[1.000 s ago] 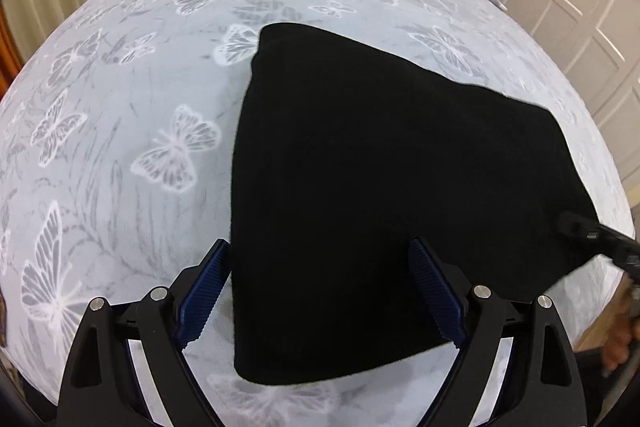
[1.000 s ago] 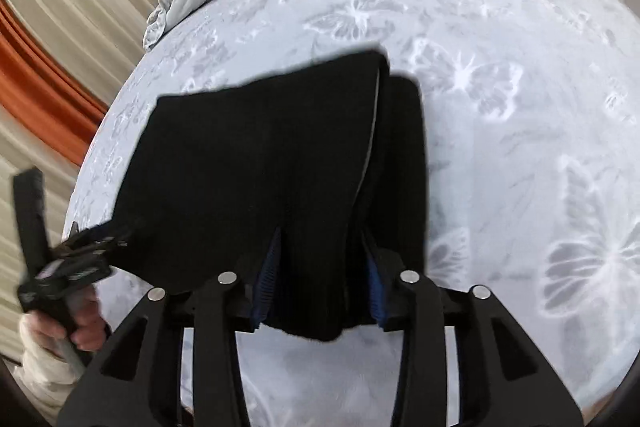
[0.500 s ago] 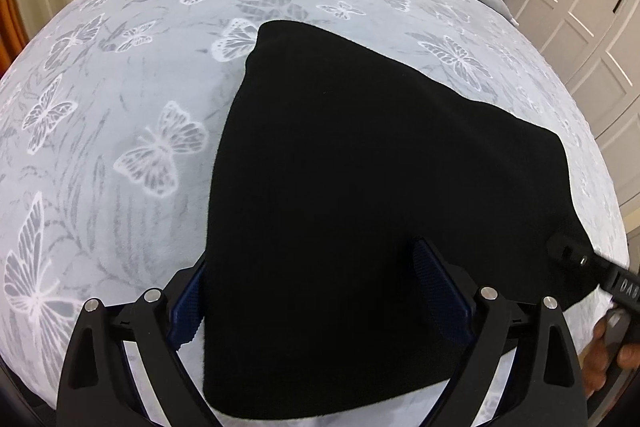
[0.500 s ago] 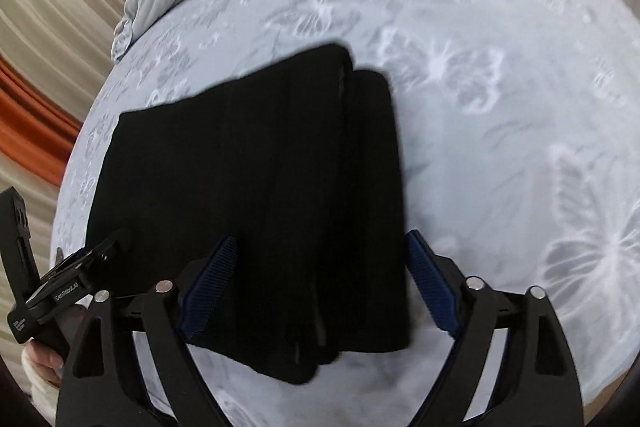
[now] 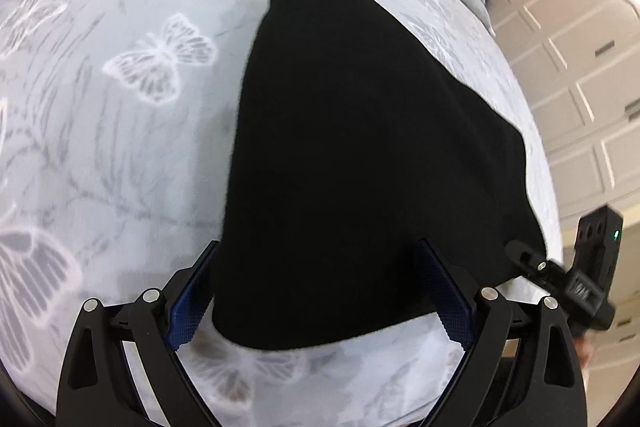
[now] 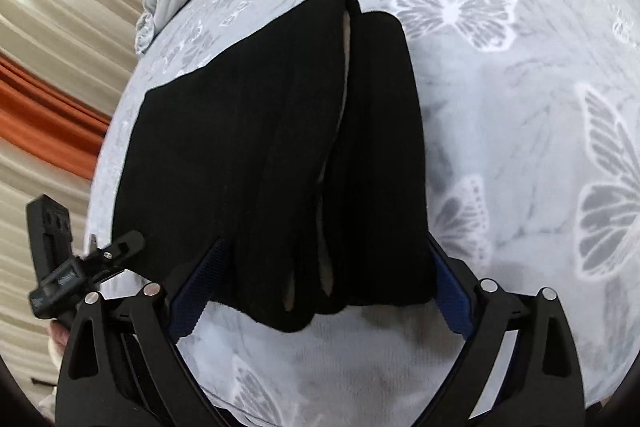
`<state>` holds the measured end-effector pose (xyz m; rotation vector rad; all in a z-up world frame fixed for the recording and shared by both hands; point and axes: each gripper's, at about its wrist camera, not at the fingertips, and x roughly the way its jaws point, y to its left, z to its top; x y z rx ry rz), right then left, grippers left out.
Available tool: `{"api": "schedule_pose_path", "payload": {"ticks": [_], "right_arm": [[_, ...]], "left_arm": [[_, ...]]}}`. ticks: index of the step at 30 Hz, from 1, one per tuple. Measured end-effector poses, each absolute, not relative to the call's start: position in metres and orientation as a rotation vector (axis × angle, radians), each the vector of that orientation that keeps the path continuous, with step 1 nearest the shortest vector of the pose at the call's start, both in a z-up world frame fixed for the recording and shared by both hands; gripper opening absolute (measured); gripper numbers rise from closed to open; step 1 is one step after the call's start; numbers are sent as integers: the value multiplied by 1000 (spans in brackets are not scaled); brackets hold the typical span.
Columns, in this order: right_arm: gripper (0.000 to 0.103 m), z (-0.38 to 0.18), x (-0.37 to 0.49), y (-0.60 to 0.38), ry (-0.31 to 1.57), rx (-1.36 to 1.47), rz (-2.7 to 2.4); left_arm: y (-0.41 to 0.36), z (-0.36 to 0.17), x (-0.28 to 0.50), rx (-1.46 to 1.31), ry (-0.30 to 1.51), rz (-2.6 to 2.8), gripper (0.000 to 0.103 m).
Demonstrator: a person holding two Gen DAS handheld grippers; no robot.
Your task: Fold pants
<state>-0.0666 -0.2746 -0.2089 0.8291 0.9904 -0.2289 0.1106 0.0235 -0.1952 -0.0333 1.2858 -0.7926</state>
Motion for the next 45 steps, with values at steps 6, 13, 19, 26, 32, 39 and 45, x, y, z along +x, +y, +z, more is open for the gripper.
{"api": "schedule_pose_path", "payload": {"ticks": [6, 13, 19, 26, 32, 39, 45], "right_arm": [[67, -209, -51, -277, 931, 844, -258], [40, -167, -58, -255, 829, 849, -114], [51, -192, -95, -224, 914, 915, -86], [81, -211, -82, -222, 932, 1009, -155], [98, -207, -75, -206, 959, 877, -178], [98, -213, -90, -221, 900, 933, -170], [98, -213, -96, -216, 872, 860, -165]], "left_arm": [[-2, -198, 121, -85, 1249, -744, 93], [9, -174, 125, -142, 1194, -799, 34], [58, -170, 82, -126, 1254, -871, 41], [50, -198, 80, -121, 1289, -792, 80], [28, -200, 67, -40, 1215, -707, 93], [5, -203, 71, -56, 1161, -608, 98], [-7, -205, 72, -51, 1111, -557, 98]]}}
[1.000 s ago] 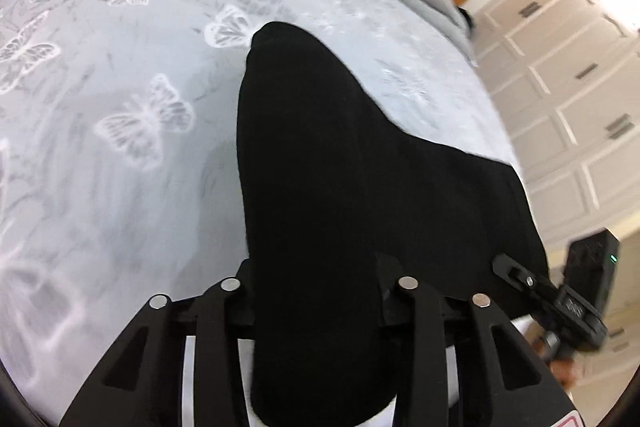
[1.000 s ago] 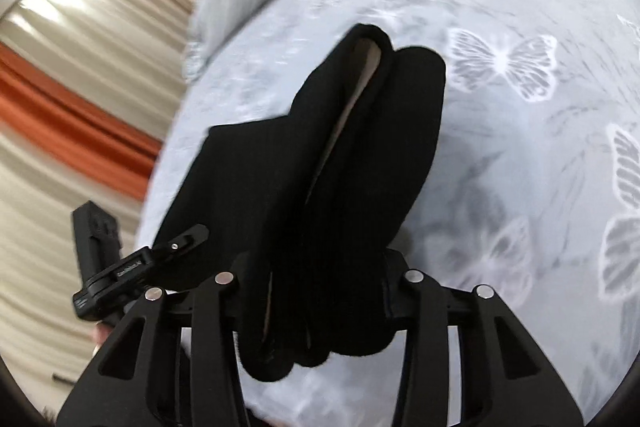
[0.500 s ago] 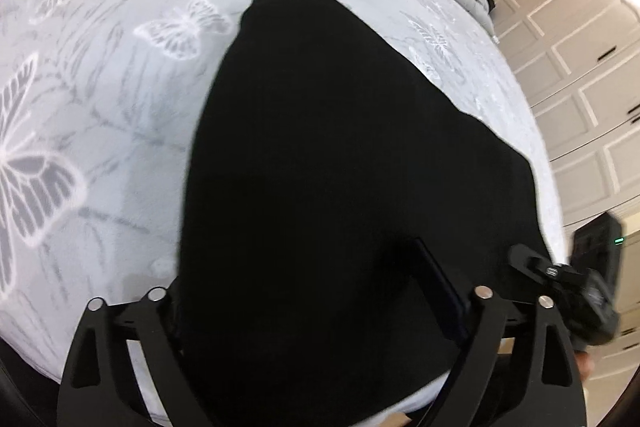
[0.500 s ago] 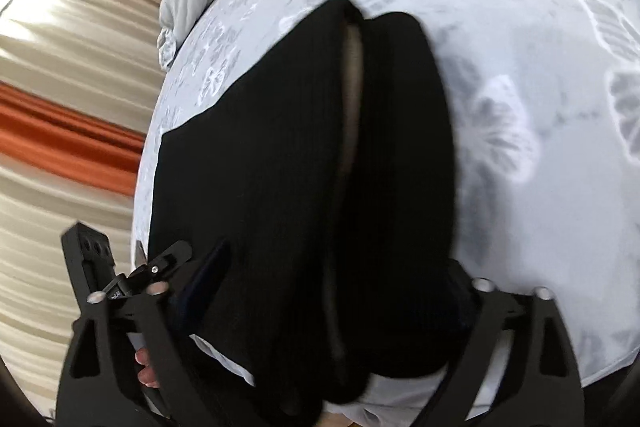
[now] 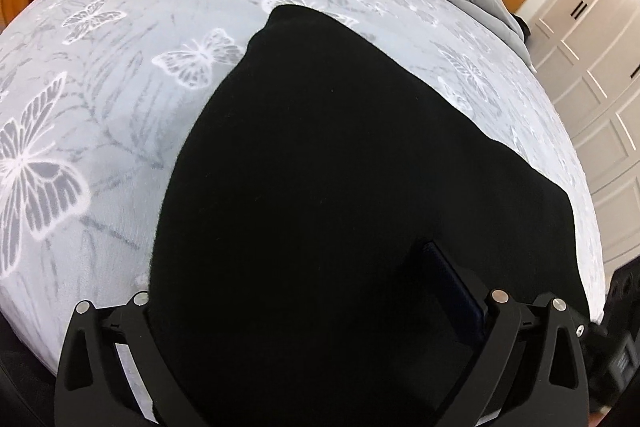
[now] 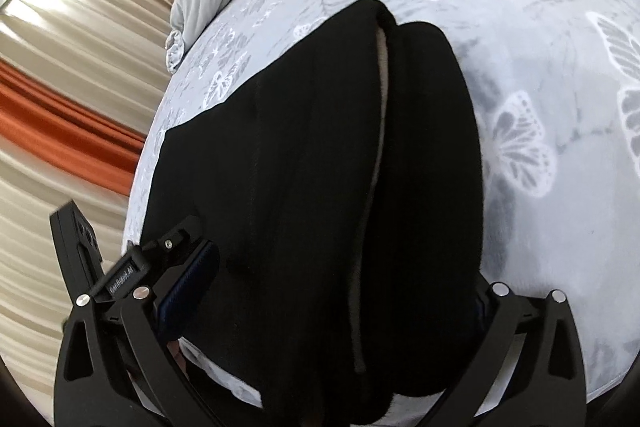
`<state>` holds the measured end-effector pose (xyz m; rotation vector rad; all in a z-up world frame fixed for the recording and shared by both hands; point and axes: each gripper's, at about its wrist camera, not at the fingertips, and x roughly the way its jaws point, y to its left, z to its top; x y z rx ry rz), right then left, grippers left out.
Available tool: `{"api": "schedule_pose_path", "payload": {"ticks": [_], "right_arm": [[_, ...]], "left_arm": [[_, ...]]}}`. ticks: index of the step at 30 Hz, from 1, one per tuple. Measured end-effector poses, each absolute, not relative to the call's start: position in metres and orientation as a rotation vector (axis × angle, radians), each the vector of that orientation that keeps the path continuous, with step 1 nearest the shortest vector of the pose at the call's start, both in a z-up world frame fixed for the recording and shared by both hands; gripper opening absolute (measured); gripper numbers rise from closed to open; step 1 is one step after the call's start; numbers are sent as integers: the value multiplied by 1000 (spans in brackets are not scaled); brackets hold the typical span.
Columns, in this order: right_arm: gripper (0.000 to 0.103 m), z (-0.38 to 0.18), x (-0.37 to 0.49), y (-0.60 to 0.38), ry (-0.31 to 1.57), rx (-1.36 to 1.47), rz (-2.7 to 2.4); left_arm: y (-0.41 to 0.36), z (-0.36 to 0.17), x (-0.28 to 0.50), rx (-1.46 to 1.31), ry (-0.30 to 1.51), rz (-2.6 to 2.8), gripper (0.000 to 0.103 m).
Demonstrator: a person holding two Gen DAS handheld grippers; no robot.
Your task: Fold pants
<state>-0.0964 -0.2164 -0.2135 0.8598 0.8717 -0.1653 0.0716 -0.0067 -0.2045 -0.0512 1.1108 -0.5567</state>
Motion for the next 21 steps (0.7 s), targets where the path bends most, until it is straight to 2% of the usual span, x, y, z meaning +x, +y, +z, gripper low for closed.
{"api": "schedule_pose_path", "payload": {"ticks": [18, 20, 21], "right_arm": [[98, -214, -95, -212, 816, 859, -203], [84, -214, -94, -215, 813, 844, -225], [68, -214, -94, -220, 802, 857, -228]], "left_arm": [[23, -209, 67, -136, 1188, -708, 97], [22, -209, 71, -162, 1185, -704, 96], [20, -209, 72, -171, 1177, -699, 94]]}}
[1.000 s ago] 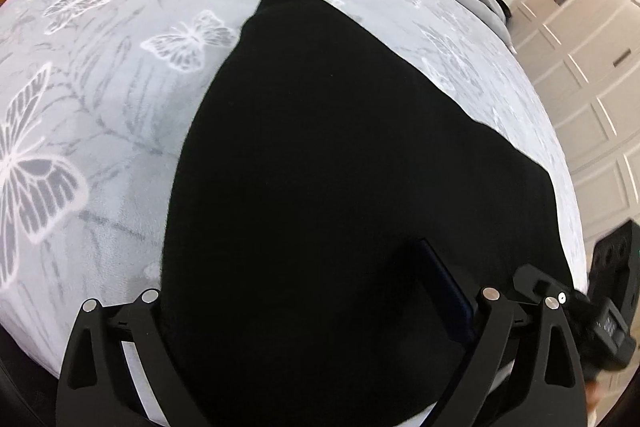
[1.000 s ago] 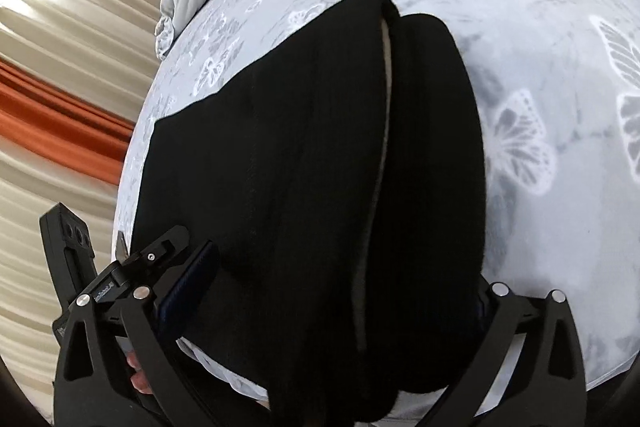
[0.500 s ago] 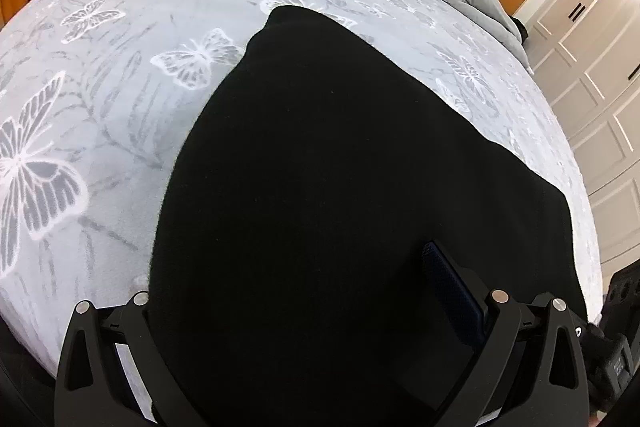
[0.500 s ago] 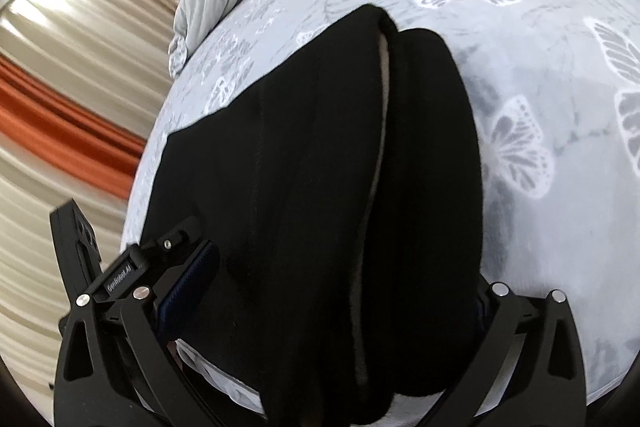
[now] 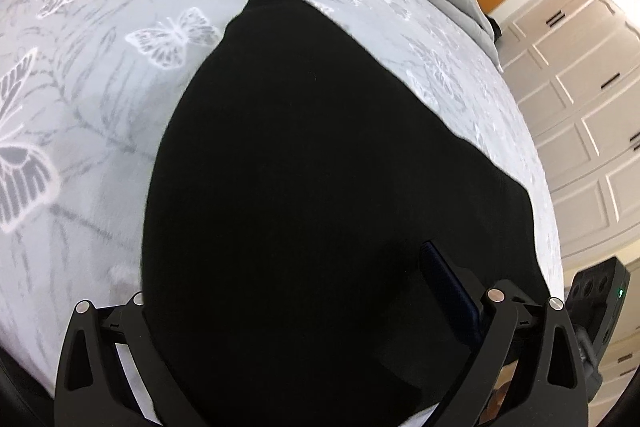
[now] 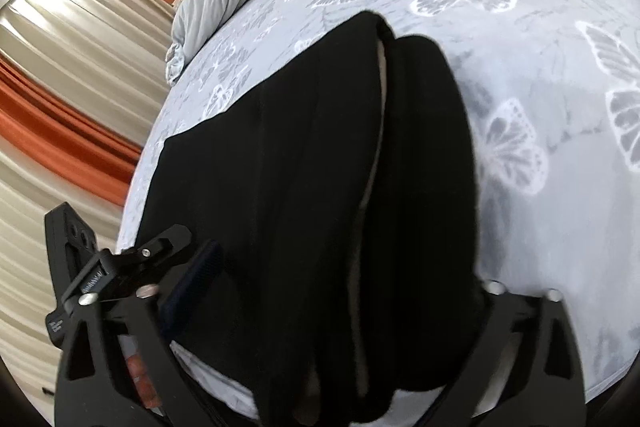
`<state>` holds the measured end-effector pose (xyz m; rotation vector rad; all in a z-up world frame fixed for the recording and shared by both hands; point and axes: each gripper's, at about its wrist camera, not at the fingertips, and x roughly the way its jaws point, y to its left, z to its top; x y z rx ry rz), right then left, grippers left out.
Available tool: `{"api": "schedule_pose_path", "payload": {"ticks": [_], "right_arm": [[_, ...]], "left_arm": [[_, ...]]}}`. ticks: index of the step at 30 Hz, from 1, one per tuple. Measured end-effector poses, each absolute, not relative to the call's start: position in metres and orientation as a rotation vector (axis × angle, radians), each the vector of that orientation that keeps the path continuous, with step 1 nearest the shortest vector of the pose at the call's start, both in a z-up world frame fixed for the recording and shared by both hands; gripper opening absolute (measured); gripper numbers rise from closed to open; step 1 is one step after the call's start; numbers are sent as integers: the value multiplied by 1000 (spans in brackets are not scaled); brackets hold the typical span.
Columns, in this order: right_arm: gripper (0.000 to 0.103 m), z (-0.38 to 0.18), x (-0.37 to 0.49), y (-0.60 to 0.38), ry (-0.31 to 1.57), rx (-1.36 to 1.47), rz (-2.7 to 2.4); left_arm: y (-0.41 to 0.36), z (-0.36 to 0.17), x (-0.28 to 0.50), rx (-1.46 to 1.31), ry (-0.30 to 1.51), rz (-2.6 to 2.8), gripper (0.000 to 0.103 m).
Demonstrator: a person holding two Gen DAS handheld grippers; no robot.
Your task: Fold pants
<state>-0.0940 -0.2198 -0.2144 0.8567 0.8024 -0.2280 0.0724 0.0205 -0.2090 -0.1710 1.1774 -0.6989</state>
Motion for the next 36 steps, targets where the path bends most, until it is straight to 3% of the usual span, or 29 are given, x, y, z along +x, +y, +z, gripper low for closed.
{"api": "schedule_pose_path", "payload": {"ticks": [1, 3, 4, 6, 8, 12, 26, 36], "right_arm": [[56, -216, -95, -225, 790, 901, -210], [49, -217, -96, -229, 773, 956, -188], [47, -213, -95, -226, 771, 935, -195], [45, -201, -100, -214, 748, 903, -190], [44, -191, -111, -201, 720, 903, -169], [44, -177, -131, -172, 711, 845, -160], [44, -151, -174, -132, 714, 835, -109], [44, -79, -180, -133, 581, 744, -33]], "left_arm": [[20, -208, 73, -171, 1163, -688, 91], [16, -204, 71, -146, 1132, -671, 75], [12, -200, 73, -133, 1118, -674, 69], [15, -188, 65, -70, 1078, -690, 45], [22, -180, 58, -43, 1067, -699, 36], [48, -166, 36, -31, 1097, -710, 31], [82, -128, -28, 44, 1091, -724, 30], [94, -54, -45, 4, 979, -801, 30]]}}
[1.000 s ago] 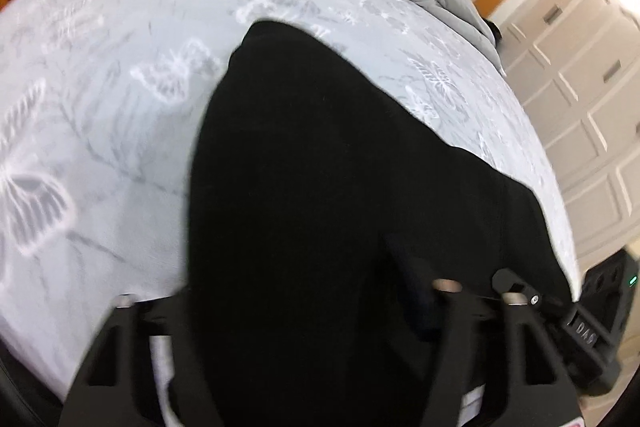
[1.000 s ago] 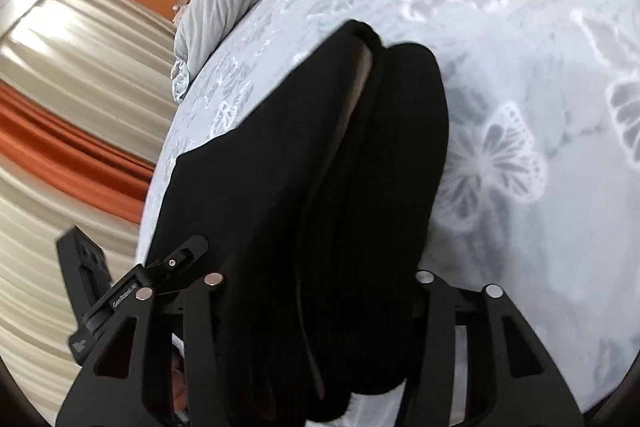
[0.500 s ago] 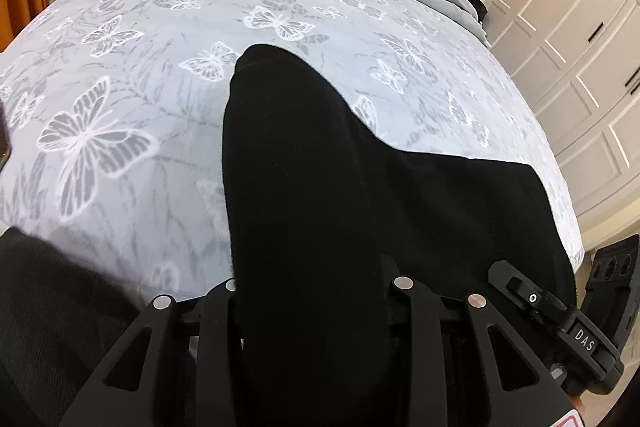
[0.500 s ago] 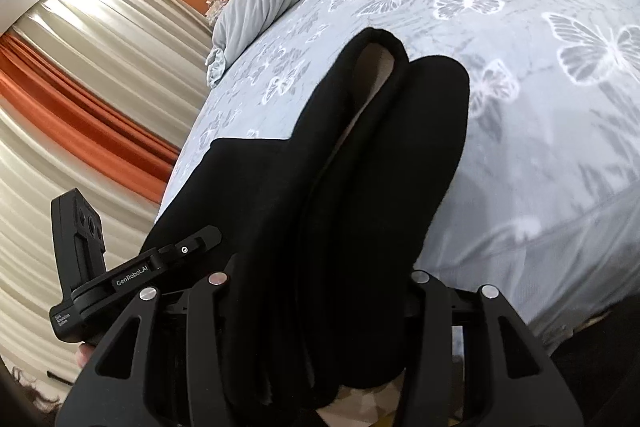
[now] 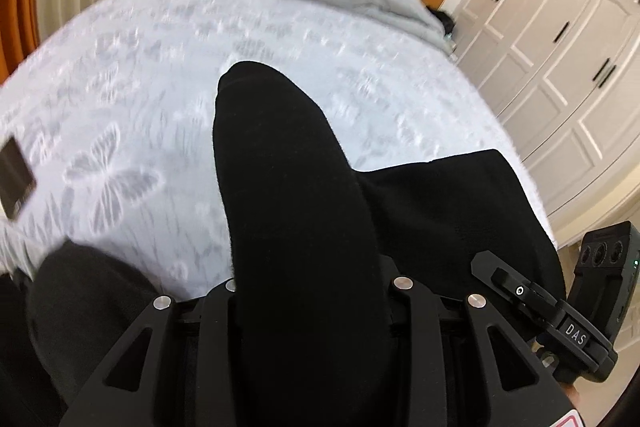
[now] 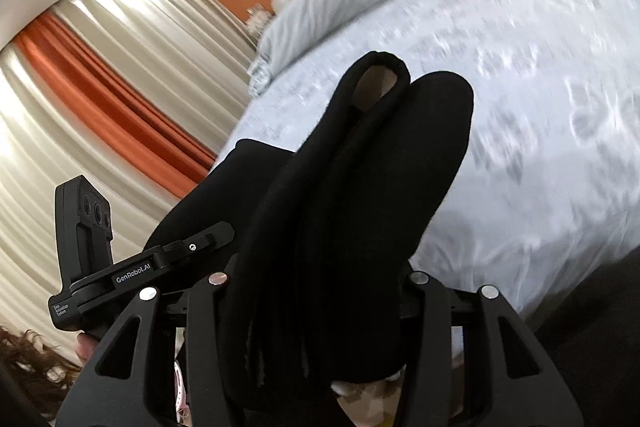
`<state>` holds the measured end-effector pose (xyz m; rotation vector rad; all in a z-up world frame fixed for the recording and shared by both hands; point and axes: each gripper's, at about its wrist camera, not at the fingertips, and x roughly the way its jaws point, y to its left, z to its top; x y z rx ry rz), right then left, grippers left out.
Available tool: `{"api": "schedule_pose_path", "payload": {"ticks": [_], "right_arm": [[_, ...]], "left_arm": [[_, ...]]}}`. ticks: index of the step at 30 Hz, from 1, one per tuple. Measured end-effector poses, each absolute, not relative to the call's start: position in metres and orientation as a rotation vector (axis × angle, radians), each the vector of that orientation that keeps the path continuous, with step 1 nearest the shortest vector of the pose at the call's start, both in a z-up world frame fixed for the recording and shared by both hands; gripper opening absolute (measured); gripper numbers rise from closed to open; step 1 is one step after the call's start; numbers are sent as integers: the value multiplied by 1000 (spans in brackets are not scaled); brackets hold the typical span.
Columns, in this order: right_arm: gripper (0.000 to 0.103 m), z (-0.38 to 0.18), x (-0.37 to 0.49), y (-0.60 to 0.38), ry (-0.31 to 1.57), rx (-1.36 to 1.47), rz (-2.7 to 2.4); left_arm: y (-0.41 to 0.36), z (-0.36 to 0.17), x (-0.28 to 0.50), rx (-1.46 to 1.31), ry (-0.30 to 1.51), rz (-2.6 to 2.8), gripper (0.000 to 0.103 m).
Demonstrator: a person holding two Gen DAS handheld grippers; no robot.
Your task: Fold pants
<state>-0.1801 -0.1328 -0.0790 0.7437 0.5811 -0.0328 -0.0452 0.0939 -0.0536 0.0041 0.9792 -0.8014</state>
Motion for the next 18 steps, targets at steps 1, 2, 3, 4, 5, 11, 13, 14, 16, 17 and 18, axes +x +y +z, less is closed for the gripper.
{"api": "schedule_pose_path", "payload": {"ticks": [1, 2, 3, 4, 5, 11, 13, 14, 16, 17, 18], "right_arm": [[44, -69, -178, -135, 558, 733, -24], [44, -63, -176, -136, 545, 725, -19], [44, -50, -172, -140, 517, 708, -9], [44, -42, -168, -145, 495, 698, -2], [44, -37, -165, -148, 481, 689, 4], [44, 16, -132, -175, 343, 599, 42], [44, 32, -128, -181, 305, 577, 49], [44, 39, -124, -186, 287, 569, 53], [44, 52, -111, -194, 246, 549, 58], [44, 59, -103, -201, 225, 536, 62], [44, 64, -98, -204, 208, 527, 65]], "left_arm": [[93, -44, -45, 3, 956, -808, 30], [92, -32, -45, 3, 924, -817, 30], [91, -22, -44, 1, 902, -823, 30], [90, -13, -44, -5, 879, -829, 30], [89, 0, -42, -11, 846, -839, 30], [79, 57, -27, -59, 677, -873, 30], [74, 73, -18, -83, 640, -882, 30], [71, 83, -13, -91, 611, -889, 30], [65, 97, -4, -101, 571, -899, 31], [61, 105, 3, -104, 543, -904, 31], [58, 111, 8, -110, 523, -908, 31]]}}
